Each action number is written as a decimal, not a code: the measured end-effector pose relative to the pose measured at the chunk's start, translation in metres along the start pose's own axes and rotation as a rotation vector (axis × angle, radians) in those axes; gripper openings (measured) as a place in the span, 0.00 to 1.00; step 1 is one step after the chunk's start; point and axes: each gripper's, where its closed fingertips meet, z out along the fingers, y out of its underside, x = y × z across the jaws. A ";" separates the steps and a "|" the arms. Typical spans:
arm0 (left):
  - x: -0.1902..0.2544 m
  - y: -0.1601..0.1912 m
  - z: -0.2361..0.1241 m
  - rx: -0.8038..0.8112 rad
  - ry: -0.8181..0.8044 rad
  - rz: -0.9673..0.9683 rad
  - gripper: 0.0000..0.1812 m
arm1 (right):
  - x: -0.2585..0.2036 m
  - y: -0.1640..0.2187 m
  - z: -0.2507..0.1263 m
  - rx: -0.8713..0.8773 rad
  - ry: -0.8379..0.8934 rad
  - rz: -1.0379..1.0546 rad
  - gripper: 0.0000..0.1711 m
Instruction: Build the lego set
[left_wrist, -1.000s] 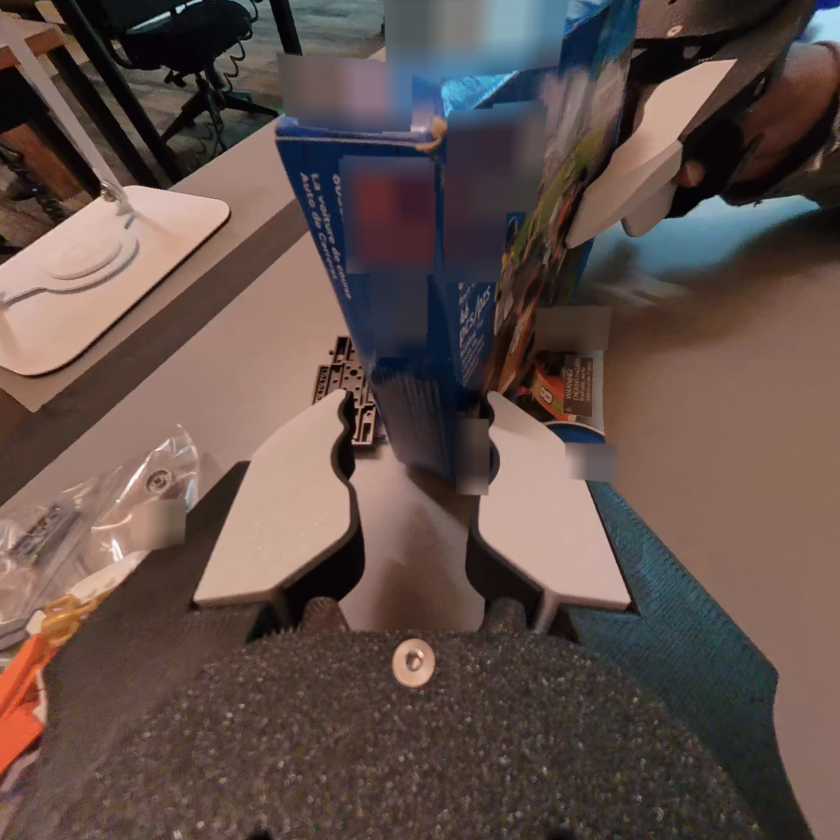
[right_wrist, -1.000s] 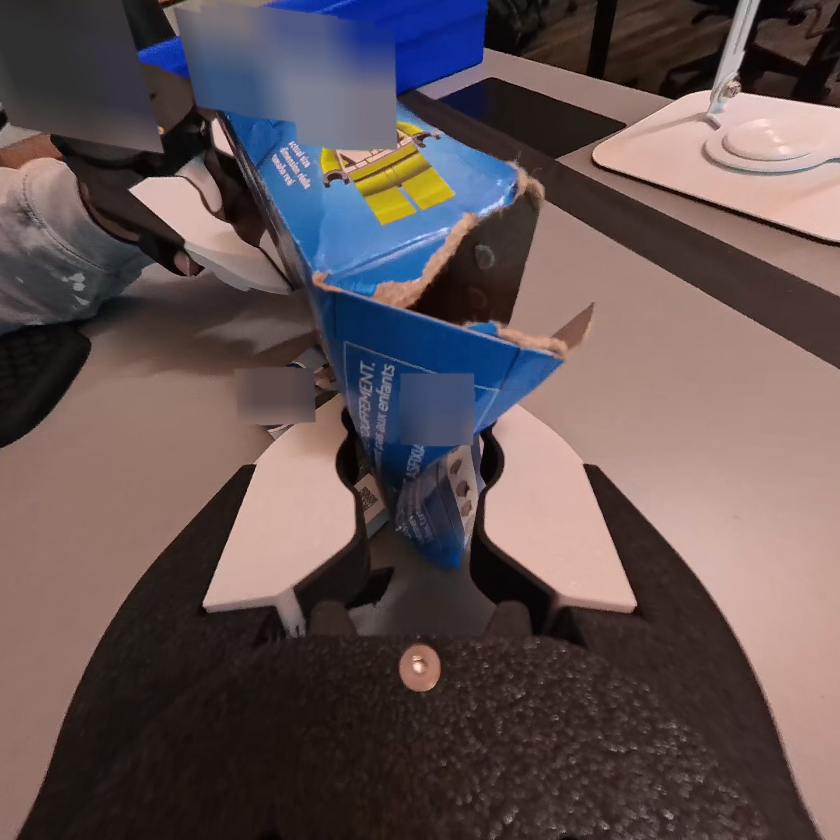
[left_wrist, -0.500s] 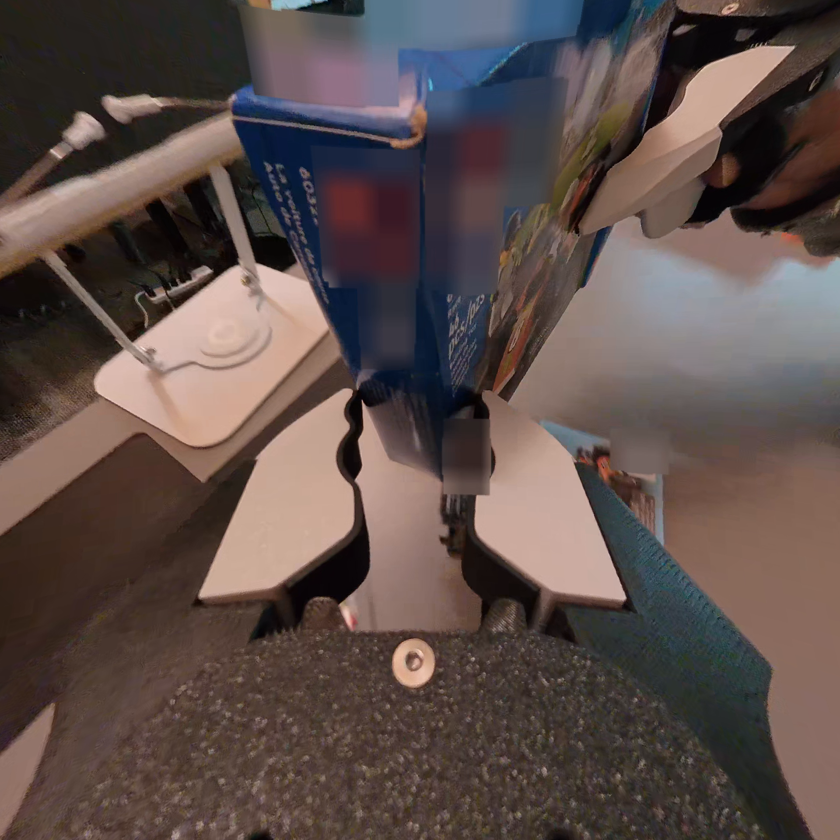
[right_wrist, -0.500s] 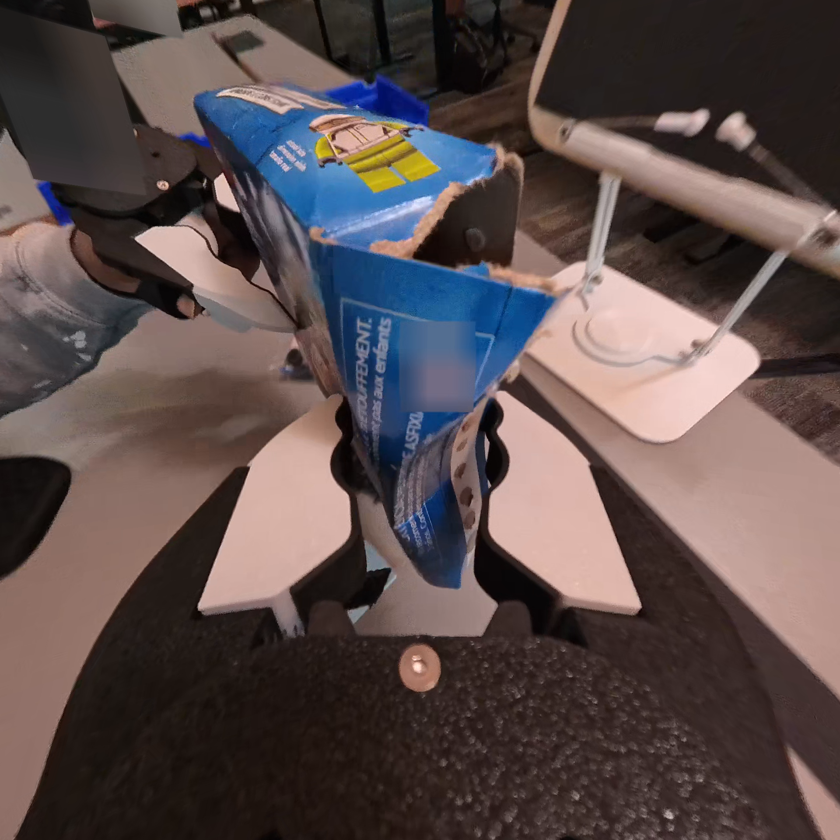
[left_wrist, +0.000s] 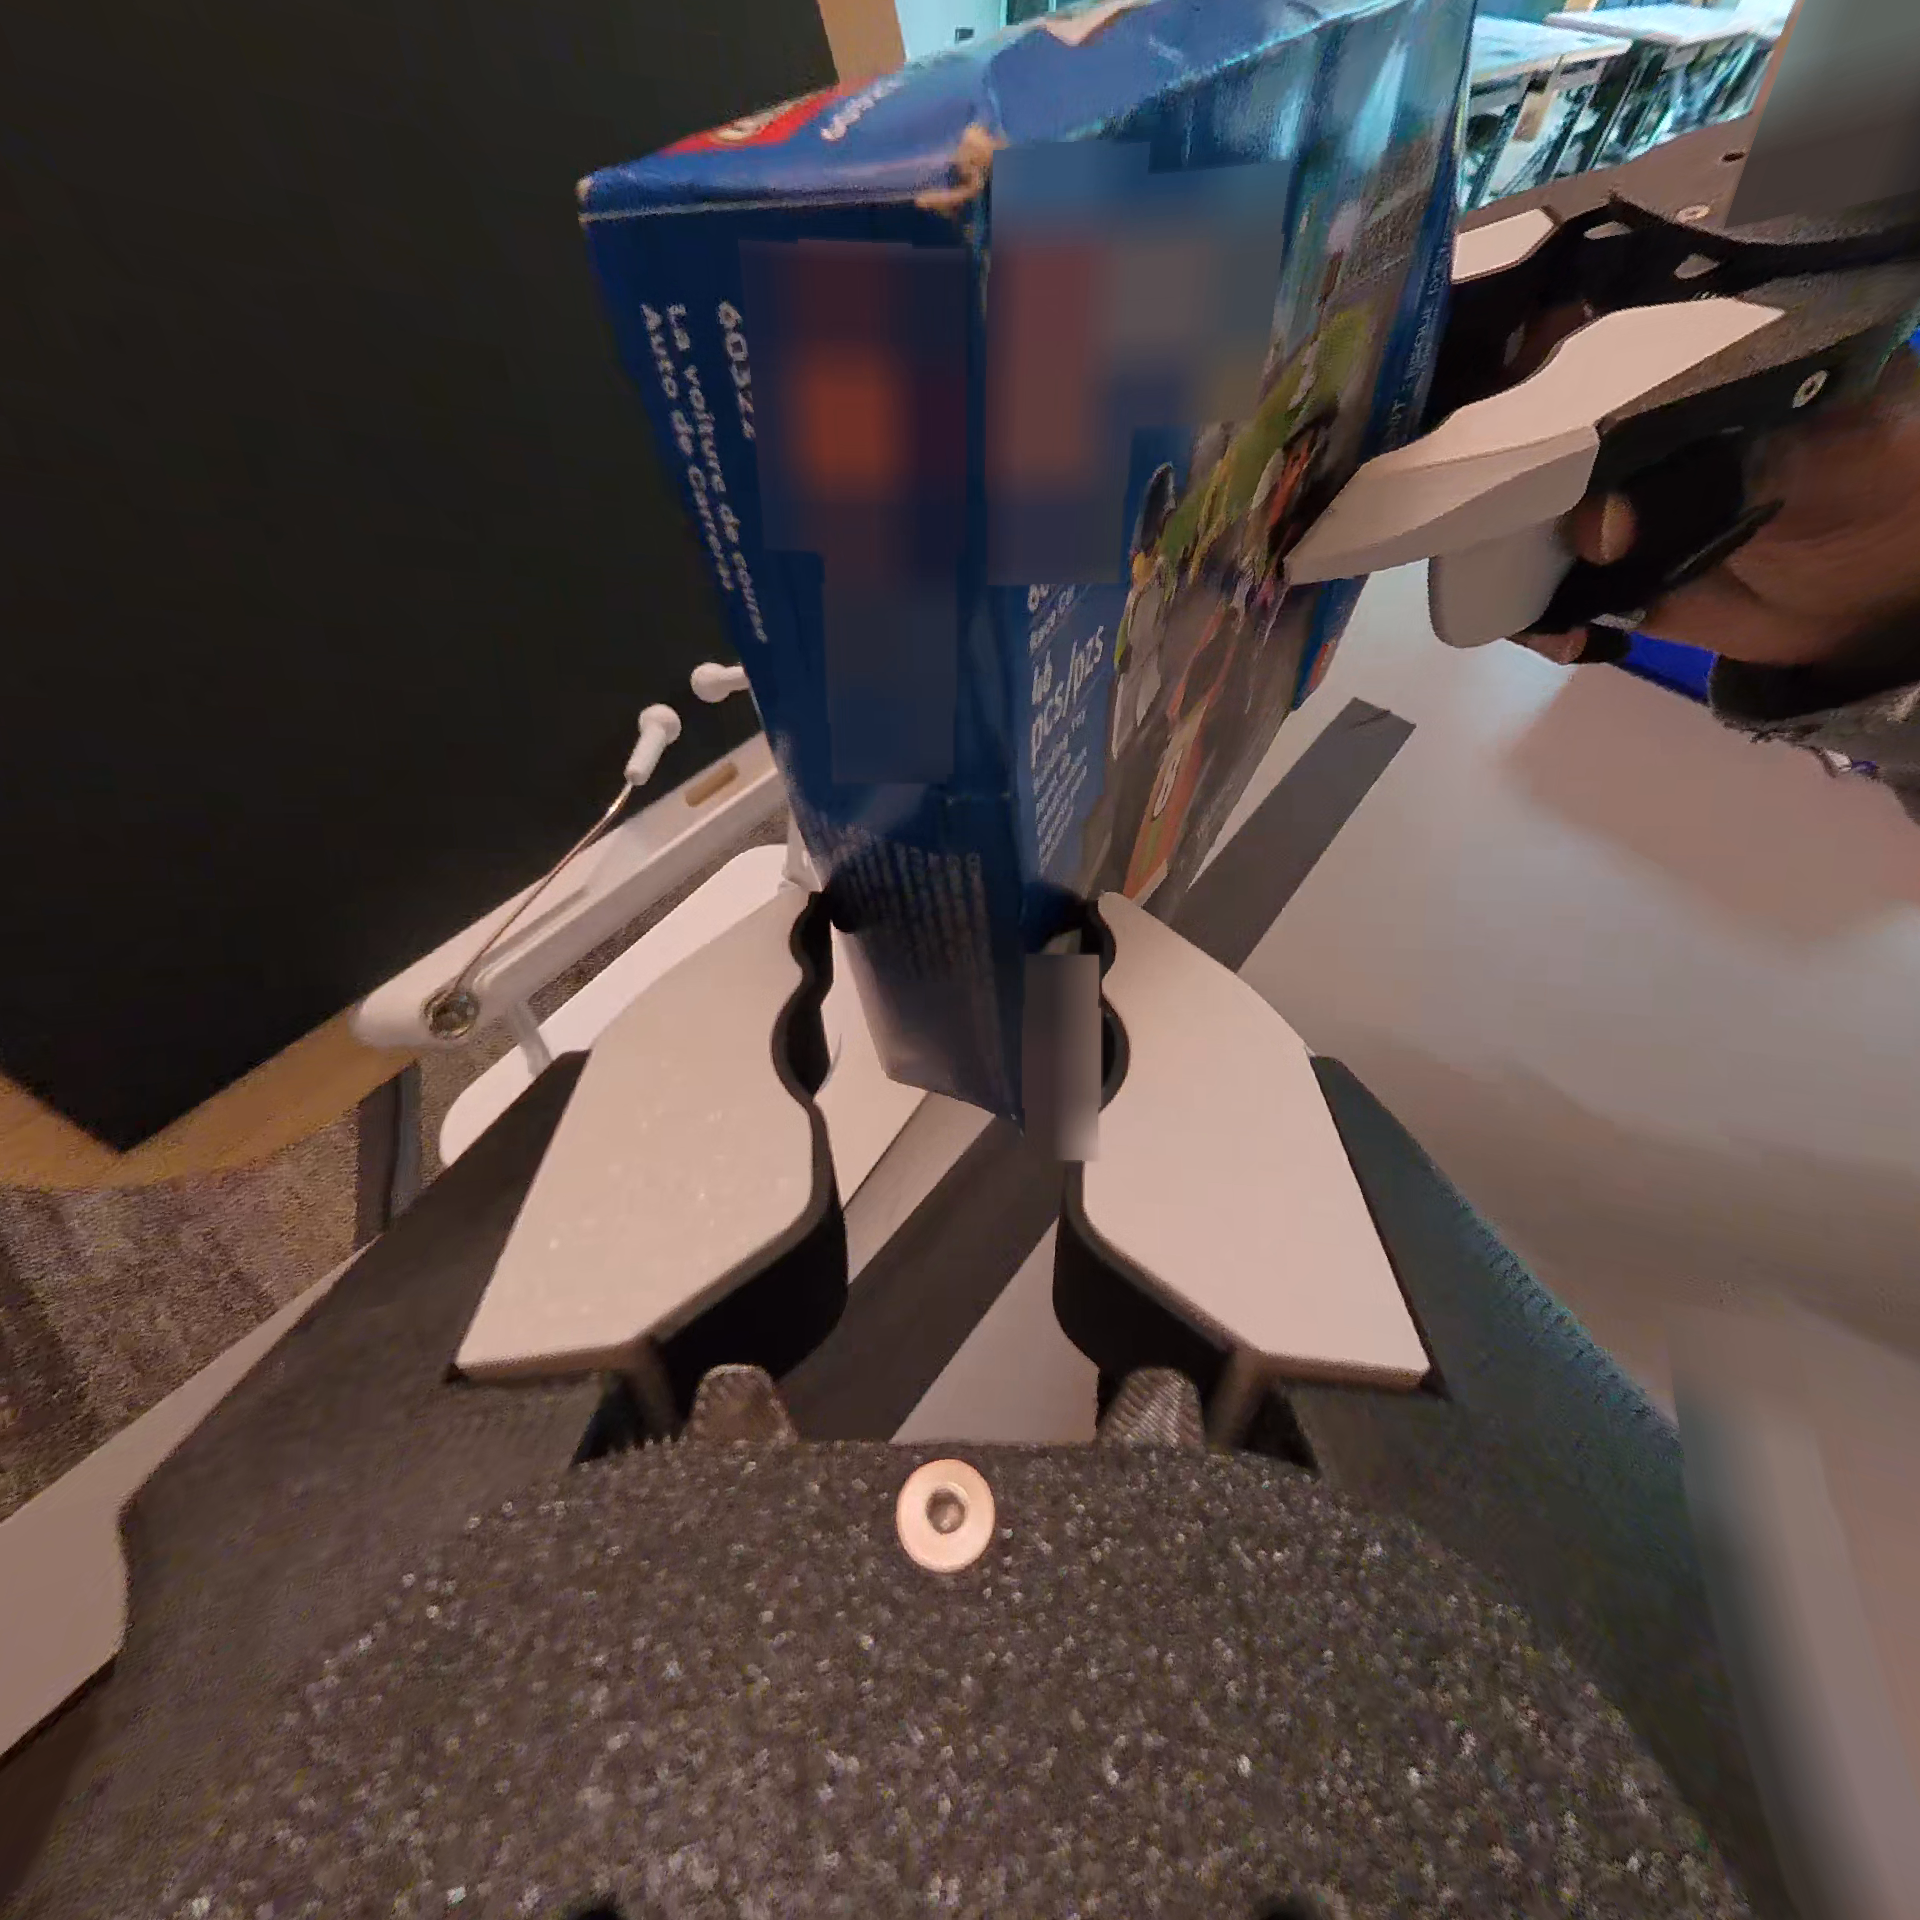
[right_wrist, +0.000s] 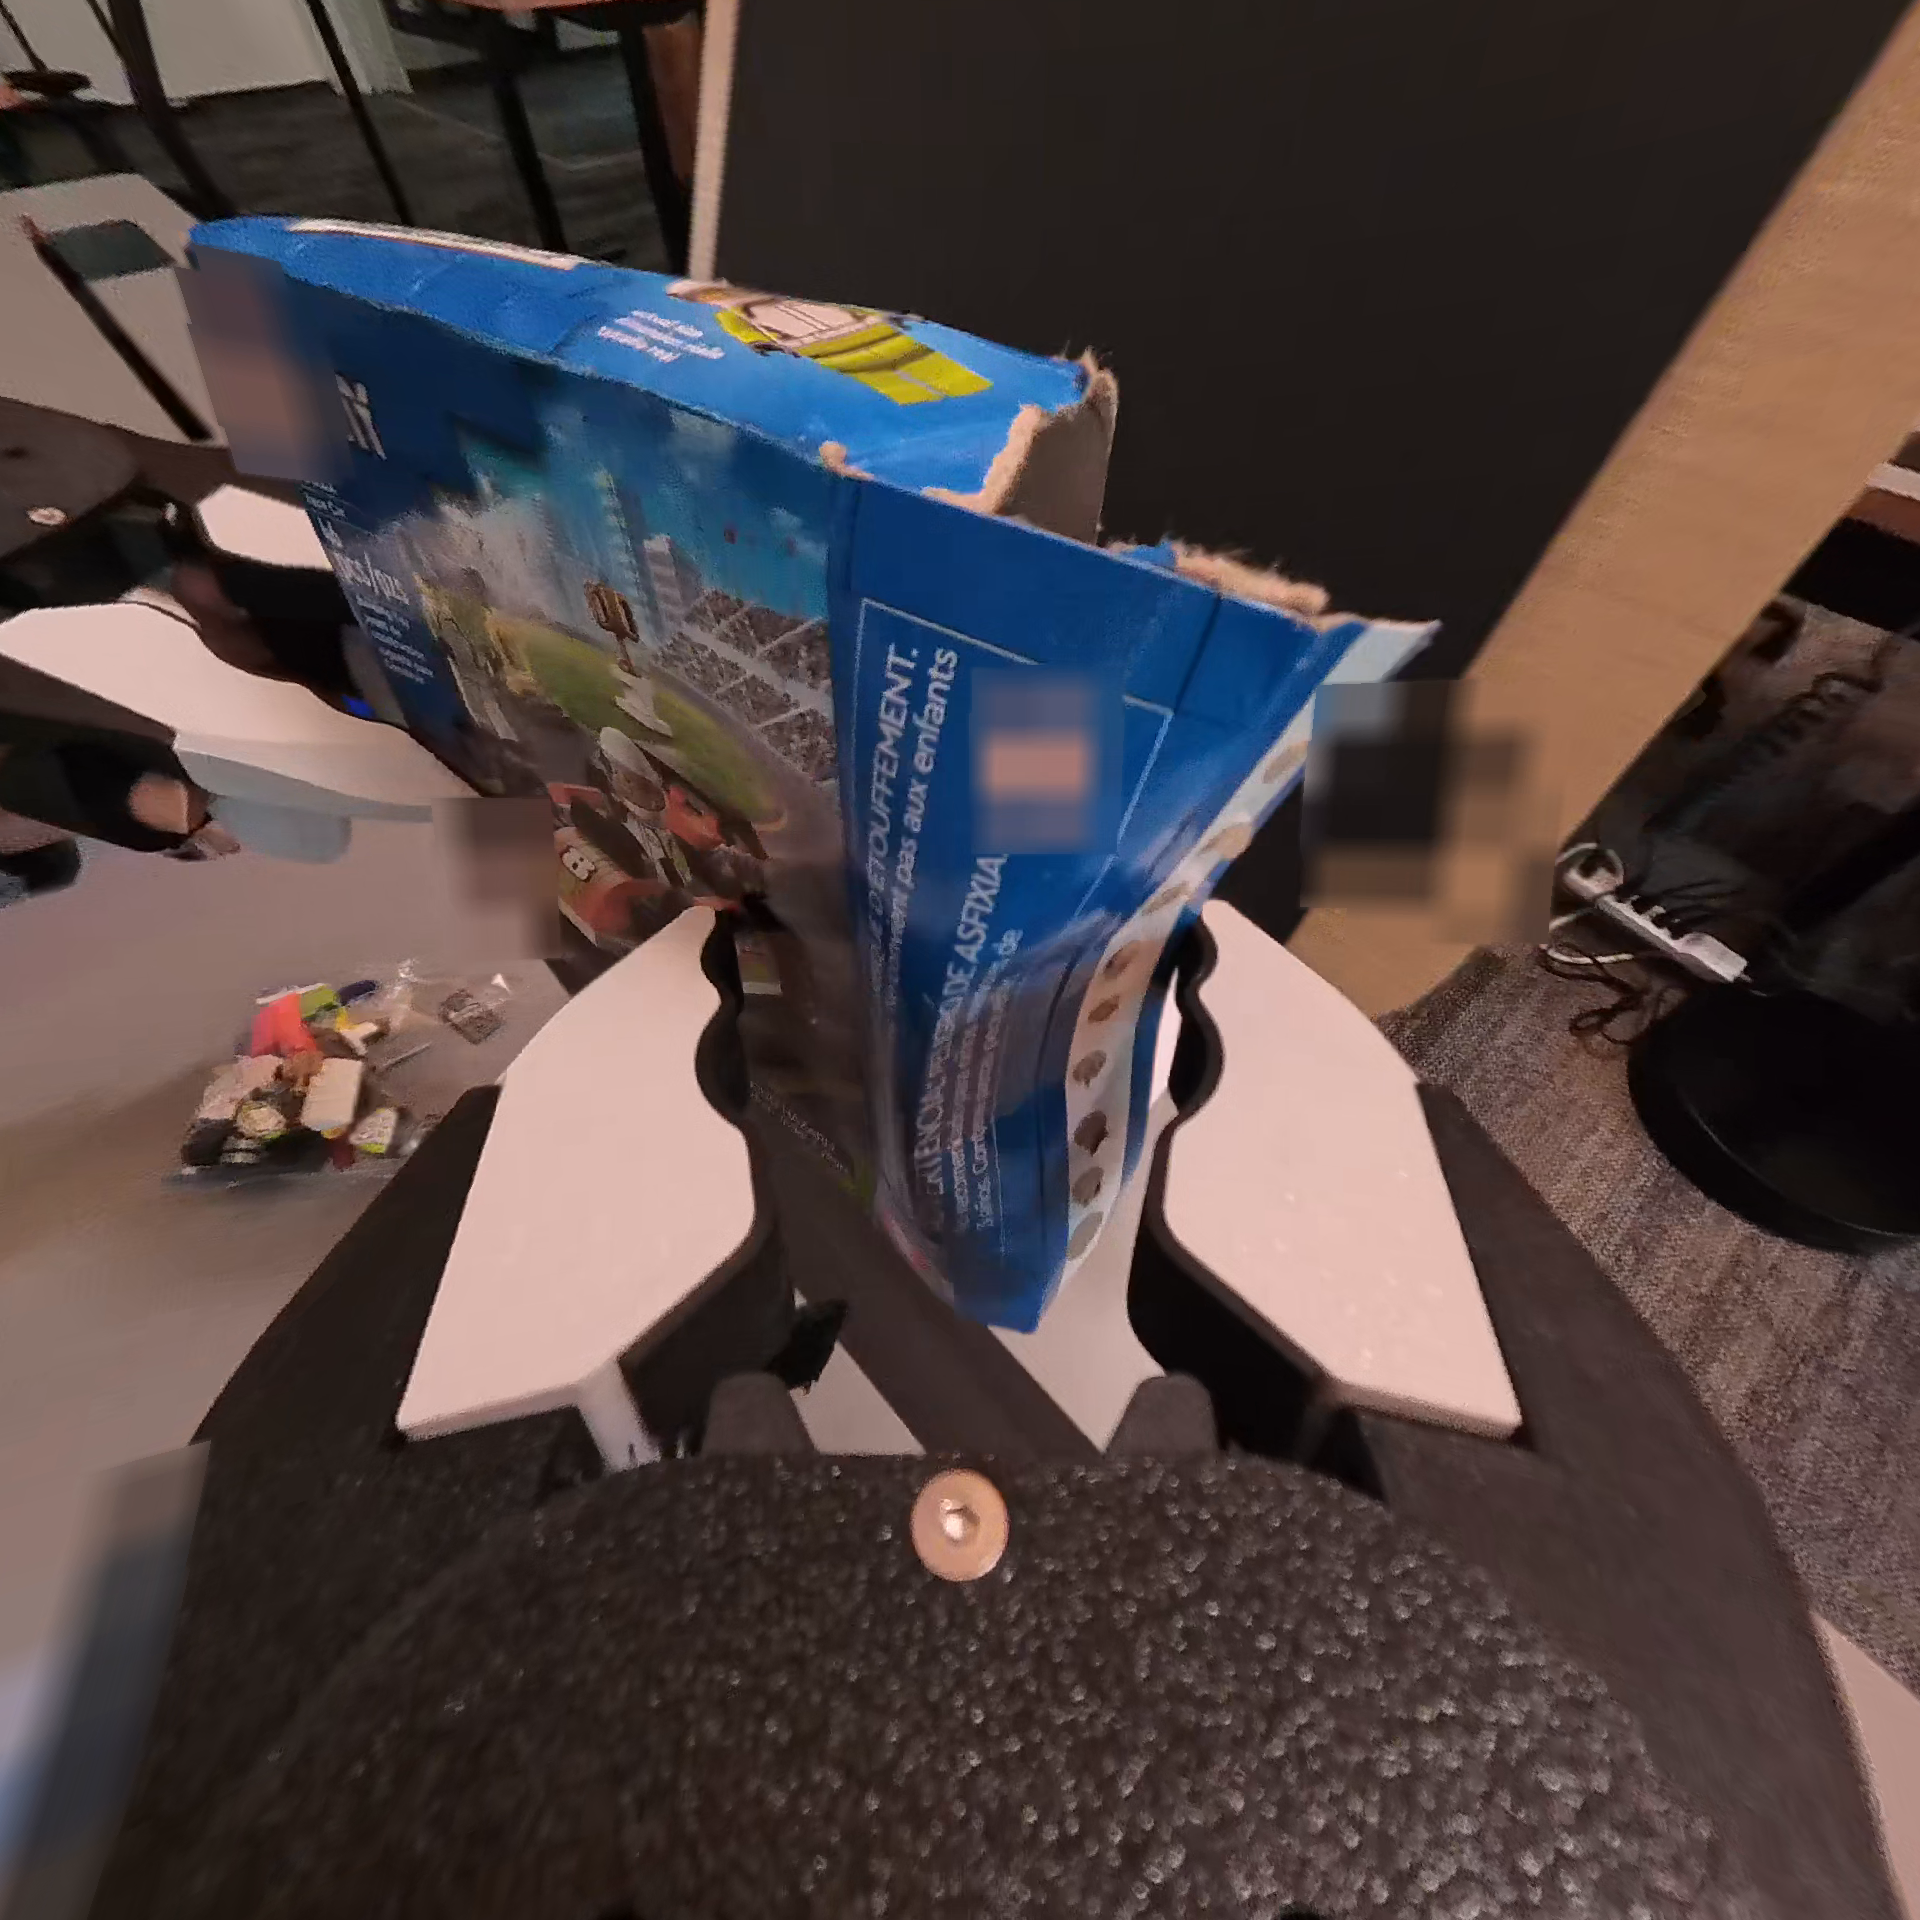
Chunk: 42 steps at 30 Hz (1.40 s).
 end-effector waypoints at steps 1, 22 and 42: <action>0.001 0.000 0.006 0.008 0.008 -0.004 0.25 | 0.006 0.003 -0.001 -0.003 0.006 0.008 0.48; 0.079 0.083 0.254 -0.192 -0.045 0.098 0.22 | 0.150 0.217 -0.066 -0.184 0.200 0.045 0.43; 0.079 0.099 0.250 -0.261 -0.002 0.093 0.24 | 0.172 0.225 -0.052 -0.256 0.123 0.150 0.52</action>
